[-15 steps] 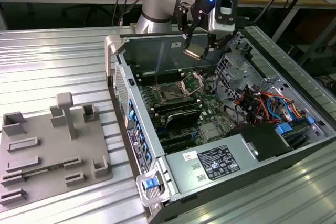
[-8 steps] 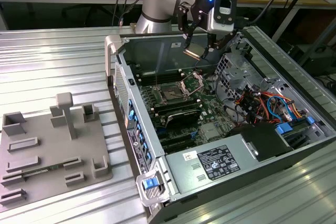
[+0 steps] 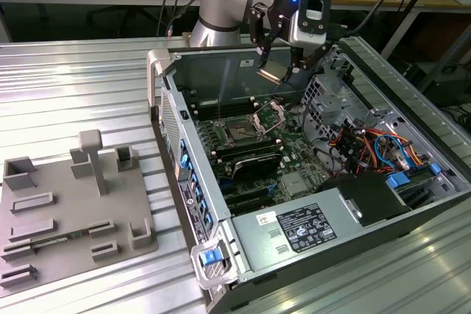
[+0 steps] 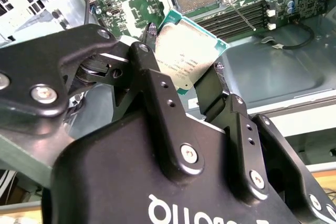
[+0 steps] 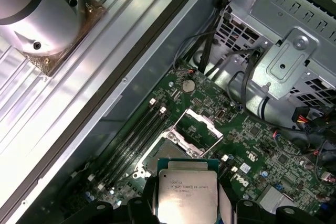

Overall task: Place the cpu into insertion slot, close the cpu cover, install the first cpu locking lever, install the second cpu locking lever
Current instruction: 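Place the cpu into insertion slot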

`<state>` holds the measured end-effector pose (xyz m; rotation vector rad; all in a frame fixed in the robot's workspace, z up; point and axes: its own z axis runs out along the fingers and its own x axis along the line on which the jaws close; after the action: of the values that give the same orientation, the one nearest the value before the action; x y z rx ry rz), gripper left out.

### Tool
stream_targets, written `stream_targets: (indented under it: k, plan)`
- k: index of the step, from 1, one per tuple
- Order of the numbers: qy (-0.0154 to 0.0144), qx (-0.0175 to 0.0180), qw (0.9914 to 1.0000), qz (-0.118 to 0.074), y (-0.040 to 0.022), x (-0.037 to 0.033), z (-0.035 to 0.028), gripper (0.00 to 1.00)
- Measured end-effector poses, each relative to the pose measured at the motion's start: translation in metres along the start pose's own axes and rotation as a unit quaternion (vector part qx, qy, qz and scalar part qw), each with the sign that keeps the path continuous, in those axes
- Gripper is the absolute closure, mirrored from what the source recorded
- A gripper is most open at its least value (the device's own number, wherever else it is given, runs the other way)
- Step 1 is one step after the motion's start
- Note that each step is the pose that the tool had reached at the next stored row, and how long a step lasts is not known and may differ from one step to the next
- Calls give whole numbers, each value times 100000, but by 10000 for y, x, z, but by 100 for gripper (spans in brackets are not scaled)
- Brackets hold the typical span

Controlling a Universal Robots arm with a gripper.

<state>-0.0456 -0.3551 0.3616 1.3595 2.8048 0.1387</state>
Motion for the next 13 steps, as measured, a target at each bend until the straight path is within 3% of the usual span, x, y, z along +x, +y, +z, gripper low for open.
stream_targets:
  k: [13]
  plan:
    - [-119,-28,99991,1340,0,0,1,45]
